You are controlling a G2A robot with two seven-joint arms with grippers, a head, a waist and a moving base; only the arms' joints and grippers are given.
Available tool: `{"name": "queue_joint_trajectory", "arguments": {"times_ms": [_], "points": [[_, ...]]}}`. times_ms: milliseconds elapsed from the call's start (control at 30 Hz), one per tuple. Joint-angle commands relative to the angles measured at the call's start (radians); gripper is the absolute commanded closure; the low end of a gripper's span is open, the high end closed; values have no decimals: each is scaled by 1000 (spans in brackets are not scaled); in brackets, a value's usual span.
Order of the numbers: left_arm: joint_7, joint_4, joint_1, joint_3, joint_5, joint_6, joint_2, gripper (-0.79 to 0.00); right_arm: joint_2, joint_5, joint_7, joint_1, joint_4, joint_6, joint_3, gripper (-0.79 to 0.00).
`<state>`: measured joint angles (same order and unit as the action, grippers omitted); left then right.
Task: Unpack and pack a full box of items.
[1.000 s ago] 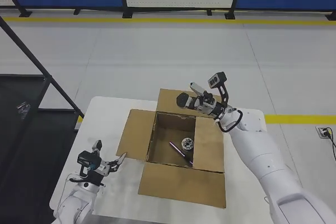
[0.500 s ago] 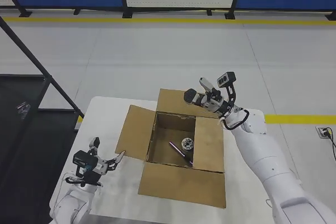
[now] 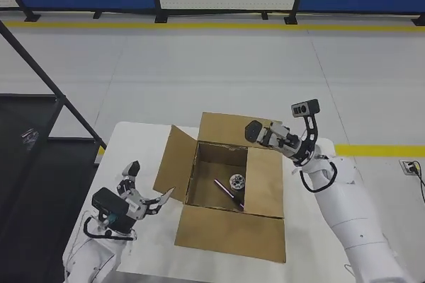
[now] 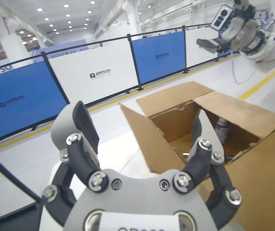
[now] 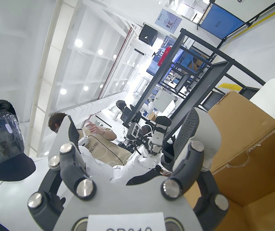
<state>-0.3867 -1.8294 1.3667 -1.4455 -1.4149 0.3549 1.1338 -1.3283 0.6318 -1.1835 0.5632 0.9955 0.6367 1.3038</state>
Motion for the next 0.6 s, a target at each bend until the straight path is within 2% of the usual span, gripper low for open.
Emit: {"name": "queue_joint_trajectory", "arguments": {"times_ms": [0, 100, 267, 333, 567], "points": [[36, -12, -22, 33, 12, 41, 2, -785, 13, -13, -2, 33, 51, -2, 32, -785], [104, -2, -78, 96, 58, 88, 9, -785, 35, -31, -2, 90, 125, -2, 86, -785], [202, 43, -181, 223, 115, 47, 34, -785, 64, -27, 27, 176, 191, 27, 184, -785], [257, 81, -225, 267, 165, 58, 44, -785, 70, -28, 30, 195, 200, 30, 208, -785], [270, 87, -233, 273, 172, 60, 45, -785, 70, -28, 30, 195, 200, 30, 208, -785]]}}
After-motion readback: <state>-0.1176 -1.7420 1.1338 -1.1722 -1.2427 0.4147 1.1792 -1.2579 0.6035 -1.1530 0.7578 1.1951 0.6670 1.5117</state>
